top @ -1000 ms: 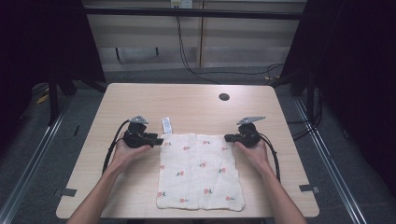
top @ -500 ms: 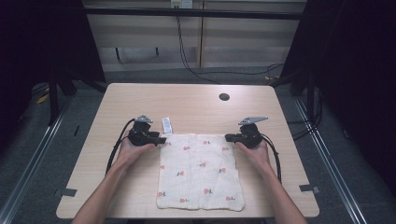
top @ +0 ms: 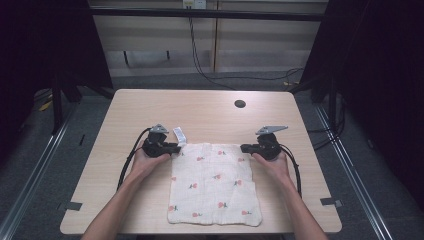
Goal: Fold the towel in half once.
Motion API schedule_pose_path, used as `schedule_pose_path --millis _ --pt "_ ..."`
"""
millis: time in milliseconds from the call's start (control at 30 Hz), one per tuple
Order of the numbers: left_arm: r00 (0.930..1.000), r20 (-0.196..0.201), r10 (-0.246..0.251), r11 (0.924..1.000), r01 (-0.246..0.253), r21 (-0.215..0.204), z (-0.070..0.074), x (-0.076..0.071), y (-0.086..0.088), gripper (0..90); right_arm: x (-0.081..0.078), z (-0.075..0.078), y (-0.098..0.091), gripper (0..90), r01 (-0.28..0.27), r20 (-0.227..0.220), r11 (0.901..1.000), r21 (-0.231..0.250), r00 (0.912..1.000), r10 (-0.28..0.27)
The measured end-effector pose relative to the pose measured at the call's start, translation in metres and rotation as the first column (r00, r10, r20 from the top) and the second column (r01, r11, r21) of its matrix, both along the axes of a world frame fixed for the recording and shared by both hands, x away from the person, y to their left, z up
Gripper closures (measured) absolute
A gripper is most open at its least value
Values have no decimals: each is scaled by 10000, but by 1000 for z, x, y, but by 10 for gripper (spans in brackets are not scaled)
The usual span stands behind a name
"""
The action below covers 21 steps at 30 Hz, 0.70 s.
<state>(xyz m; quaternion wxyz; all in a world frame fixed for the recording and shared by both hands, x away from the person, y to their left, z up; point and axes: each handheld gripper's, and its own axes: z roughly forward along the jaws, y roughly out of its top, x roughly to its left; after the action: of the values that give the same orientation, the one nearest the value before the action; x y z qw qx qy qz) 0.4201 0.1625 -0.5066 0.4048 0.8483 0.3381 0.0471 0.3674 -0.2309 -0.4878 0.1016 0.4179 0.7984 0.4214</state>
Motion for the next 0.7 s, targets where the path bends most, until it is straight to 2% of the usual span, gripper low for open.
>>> schedule_pose_path --millis 67,133,200,300,467,567,700 --pt "9999 -89 -89 10000 89 -31 0 0 1 817 -1 2 -2 862 74 -2 9999 89 10000 -74" --pt "9998 -192 -54 9997 50 -232 -1 -2 1 836 -1 3 -4 864 105 23 9998 179 9999 -105" --pt "9999 -135 -102 9998 99 -184 1 -2 2 843 -1 3 -6 865 137 42 9996 238 9999 -138" --pt "9997 -208 -161 9983 149 -570 6 -3 6 845 -1 5 -8 866 134 38 9993 354 9999 -136" --pt "9996 -75 -260 9953 252 -937 15 -6 9 845 -2 10 -12 867 160 178 9983 556 9997 -170" --pt "9996 203 -195 9937 216 -1103 23 -7 11 841 -2 11 -13 867 162 218 9978 638 9996 -176" --pt "9996 141 -242 9881 261 -1519 28 -8 15 841 -2 16 -15 868 18 314 9977 674 9995 -40"
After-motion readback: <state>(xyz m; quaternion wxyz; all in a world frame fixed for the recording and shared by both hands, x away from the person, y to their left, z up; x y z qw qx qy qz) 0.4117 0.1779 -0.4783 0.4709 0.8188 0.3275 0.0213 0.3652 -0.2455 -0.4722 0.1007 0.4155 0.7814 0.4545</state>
